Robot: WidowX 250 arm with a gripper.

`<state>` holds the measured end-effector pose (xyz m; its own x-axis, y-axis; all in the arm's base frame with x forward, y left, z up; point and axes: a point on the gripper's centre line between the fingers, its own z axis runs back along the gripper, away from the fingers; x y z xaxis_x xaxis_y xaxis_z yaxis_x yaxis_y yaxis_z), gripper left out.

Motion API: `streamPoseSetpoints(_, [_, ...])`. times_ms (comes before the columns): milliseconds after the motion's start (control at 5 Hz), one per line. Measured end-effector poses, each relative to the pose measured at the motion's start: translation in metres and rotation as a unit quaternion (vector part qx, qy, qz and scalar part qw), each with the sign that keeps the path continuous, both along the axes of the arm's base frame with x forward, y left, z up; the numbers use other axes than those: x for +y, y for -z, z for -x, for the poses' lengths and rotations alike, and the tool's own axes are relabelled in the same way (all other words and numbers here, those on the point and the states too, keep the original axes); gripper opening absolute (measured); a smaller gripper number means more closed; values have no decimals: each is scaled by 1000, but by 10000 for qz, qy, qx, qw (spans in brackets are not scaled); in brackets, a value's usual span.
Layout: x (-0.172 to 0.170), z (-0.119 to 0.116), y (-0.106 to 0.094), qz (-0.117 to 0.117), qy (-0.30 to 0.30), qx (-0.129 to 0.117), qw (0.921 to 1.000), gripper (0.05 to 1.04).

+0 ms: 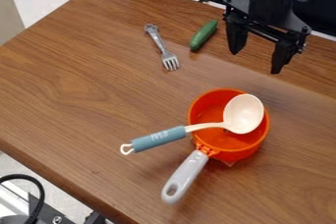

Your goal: Move the green object from the upper left of the table to the middle left of it

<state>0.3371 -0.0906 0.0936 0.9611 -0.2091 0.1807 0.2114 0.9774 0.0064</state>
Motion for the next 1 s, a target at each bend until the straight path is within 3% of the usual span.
streamPoseSetpoints(200, [2, 4, 11, -51, -35, 176, 9998, 997])
streamPoseSetpoints(400, [23, -1, 13, -152, -374, 130, 9991, 997])
streamPoseSetpoints(600, [52, -15, -2, -36, -629, 81, 9980, 997])
streamPoseSetpoints(1000, [110, -52, 1, 10, -749, -30, 9972, 997])
